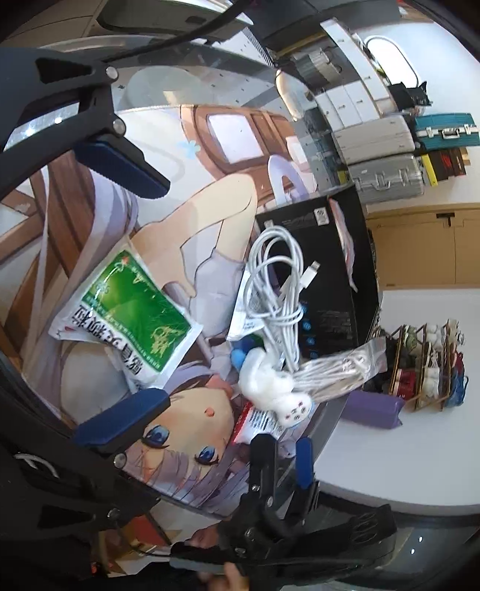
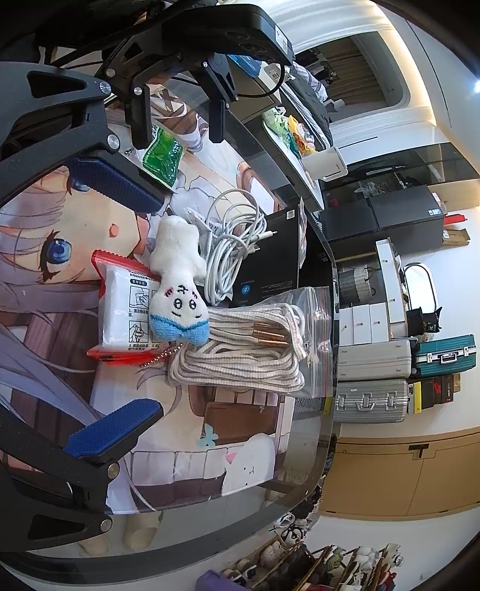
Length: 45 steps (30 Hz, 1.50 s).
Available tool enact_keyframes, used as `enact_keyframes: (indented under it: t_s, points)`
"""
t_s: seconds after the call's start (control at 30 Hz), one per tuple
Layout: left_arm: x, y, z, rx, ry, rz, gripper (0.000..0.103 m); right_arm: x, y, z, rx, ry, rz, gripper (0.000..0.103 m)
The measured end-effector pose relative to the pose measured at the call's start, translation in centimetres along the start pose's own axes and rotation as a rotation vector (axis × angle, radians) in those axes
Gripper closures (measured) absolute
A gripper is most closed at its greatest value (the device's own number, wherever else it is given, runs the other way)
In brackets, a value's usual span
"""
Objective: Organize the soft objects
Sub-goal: 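Move the left gripper down to the green-printed sachet on the mat, then grasp the green sachet with the left gripper while the right gripper approaches the plush doll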
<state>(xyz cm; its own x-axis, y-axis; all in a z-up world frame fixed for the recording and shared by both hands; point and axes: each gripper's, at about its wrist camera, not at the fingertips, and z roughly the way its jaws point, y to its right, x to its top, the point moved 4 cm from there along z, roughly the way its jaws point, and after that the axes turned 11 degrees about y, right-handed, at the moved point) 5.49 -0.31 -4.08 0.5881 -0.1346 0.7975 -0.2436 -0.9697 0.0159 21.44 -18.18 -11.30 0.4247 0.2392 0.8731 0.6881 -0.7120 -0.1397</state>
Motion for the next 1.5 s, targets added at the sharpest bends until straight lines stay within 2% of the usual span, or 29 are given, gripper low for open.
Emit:
enact_keyframes:
  t_s: [0.17, 0.4, 0.6, 0.83, 1.07, 1.27, 1.37, 1.43, 1.5]
  points:
    - [-0.8, 0.2, -0.1, -0.013, -0.033, 0.043, 0.0, -0.1, 0.0, 0.0, 0.001, -0.002, -0.001, 0.001]
    - [-1.3, 0.0, 0.4, -0.011, -0.066, 0.043, 0.0, 0.0, 0.0, 0.0, 0.003, -0.002, -0.002, 0.001]
    - [-1.3, -0.7, 1.2, 0.002, -0.071, -0.008, 0.0, 0.0, 0.0, 0.1, 0.0, -0.002, 0.002, 0.001]
    - [-0.9, -0.9, 1.9, 0.043, -0.054, -0.042, 0.0, 0.3, -0.5, 0.1, -0.064, 0.026, -0.023, 0.001]
    - [-0.7, -1.5, 2.1, 0.071, -0.056, -0.051, 0.001, 0.1, -1.7, 1.0, -0.062, 0.007, -0.047, 0.001]
    - [-0.7, -1.4, 1.8, 0.056, -0.047, -0.047, 0.014, 0.1, -3.1, 1.6, -0.067, 0.002, -0.101, 0.001]
    - [-0.7, -1.0, 1.6, 0.038, -0.036, -0.034, 0.024, 0.2, -3.7, 2.1, -0.072, -0.011, -0.121, 0.001]
    - [-0.6, -0.6, 1.5, 0.025, -0.026, -0.021, 0.04, 0.2, -4.0, 2.5, -0.085, -0.021, -0.137, 0.001]
    - [-0.5, -0.5, 1.3, 0.014, -0.019, -0.018, 0.048, 0.1, -4.1, 2.9, -0.092, -0.032, -0.138, 0.001]
